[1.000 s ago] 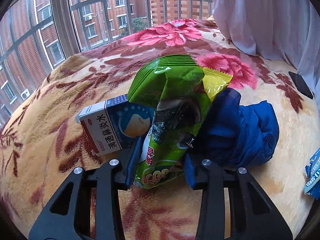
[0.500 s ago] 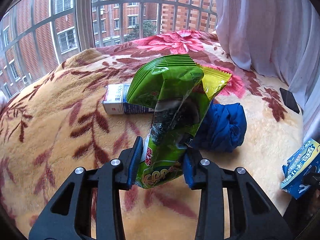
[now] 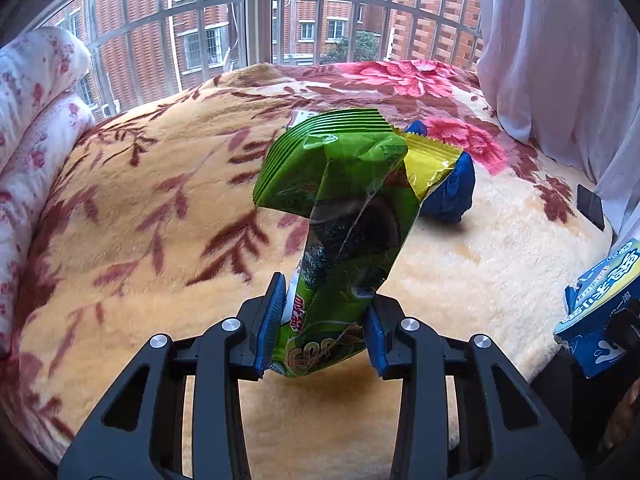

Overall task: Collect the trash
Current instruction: 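Lower both items over the orange bucket and open both tools to drop them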

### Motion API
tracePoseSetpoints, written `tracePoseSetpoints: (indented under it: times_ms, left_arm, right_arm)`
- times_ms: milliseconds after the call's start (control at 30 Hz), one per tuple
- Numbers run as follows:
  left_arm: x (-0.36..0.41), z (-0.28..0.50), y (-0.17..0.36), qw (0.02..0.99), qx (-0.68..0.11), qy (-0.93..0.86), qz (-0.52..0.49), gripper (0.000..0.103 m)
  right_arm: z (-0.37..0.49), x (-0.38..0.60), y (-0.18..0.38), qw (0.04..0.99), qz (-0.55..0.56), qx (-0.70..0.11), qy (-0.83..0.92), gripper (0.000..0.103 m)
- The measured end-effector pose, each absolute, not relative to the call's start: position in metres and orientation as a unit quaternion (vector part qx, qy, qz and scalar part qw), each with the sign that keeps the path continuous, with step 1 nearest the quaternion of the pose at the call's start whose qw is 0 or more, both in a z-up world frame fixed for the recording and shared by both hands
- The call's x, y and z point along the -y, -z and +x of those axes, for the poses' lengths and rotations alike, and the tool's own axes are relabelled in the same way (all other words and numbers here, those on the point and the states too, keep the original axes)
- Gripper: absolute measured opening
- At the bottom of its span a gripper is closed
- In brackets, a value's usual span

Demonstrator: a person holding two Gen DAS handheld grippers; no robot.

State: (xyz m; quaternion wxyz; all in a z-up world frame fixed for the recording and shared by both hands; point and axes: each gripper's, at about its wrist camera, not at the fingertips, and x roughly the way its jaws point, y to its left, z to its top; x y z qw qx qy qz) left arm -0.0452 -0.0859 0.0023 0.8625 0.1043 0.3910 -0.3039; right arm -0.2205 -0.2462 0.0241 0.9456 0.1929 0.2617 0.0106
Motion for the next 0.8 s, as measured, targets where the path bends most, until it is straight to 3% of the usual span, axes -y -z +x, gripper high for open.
tracePoseSetpoints:
  times_ms: [800]
  left_arm:
    - [0.024, -0.166, 0.024, 0.846, -0.422, 0.309, 0.102, 0.036]
  right_arm:
    - [-0.277, 0.178, -0.014, 0.924, 0.128, -0.347, -0.095, 0.052]
